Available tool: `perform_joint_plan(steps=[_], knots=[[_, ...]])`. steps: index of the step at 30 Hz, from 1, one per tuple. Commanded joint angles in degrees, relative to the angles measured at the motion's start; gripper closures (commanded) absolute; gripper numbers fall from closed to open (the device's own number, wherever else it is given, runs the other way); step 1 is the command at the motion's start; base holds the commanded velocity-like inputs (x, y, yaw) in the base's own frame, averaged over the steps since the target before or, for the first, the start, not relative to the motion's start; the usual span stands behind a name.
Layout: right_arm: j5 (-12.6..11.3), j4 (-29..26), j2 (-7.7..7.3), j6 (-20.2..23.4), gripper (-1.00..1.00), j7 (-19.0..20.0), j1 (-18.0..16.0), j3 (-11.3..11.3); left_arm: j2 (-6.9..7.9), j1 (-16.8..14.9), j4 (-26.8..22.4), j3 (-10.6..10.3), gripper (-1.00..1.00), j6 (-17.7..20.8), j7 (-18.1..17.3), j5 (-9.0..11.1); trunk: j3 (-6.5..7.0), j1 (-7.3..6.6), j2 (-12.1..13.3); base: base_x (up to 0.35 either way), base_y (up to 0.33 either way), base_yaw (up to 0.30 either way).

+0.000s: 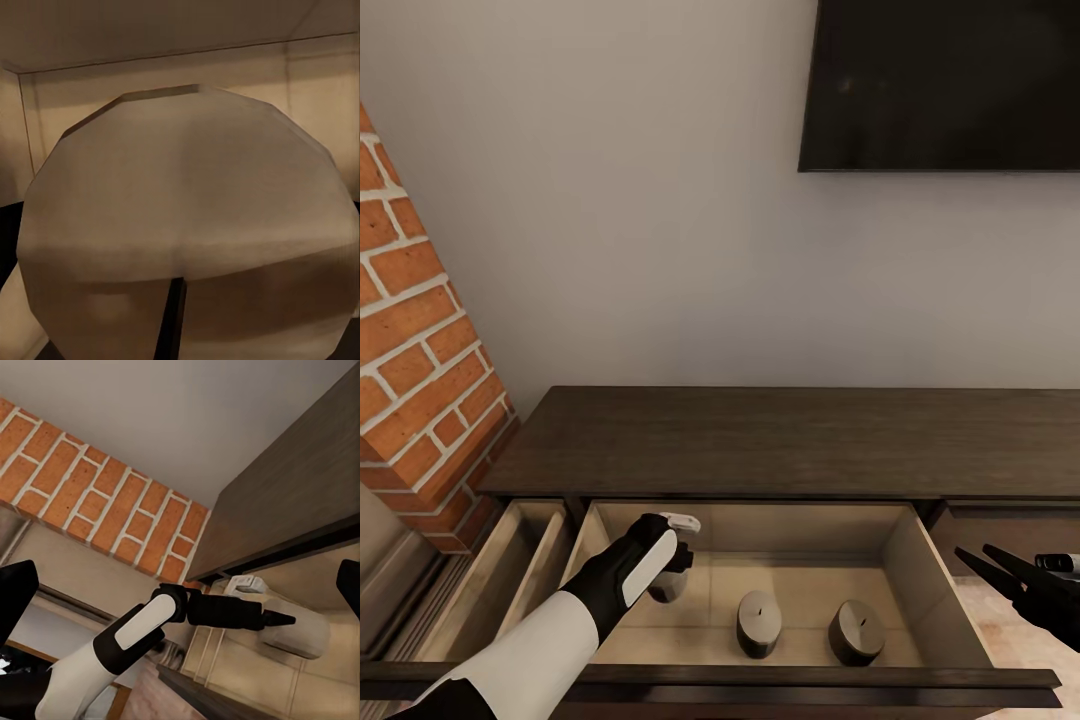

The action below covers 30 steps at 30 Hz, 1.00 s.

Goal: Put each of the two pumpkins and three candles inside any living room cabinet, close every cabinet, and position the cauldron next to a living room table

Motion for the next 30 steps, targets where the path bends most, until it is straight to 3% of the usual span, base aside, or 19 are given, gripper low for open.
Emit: perform_joint_plan(steps=[1, 19, 30], knots=[[-0.1, 0.0, -0.02, 0.3, -1.00, 0.1, 0.0, 0.0, 0.02, -0.1, 0.0, -0.2, -1.00, 0.0, 0.5, 0.6, -0.04, -0.01, 0.0, 0.000, 0.000, 0.000], [-0.1, 0.0, -0.02, 0.3, -1.00, 0.1, 0.0, 0.0, 0.02, -0.1, 0.0, -0.2, -1.00, 0.0, 0.5, 0.6, -0.04, -0.01, 0.0, 0.000, 0.000, 0.000], [-0.1, 0.0, -0.02, 0.3, -1.00, 0.1, 0.0, 0.0, 0.02, -0.1, 0.0, -0.2, -1.00, 0.1, 0.5, 0.5, 2.39, -0.29, 0.1, 0.000, 0.000, 0.000]])
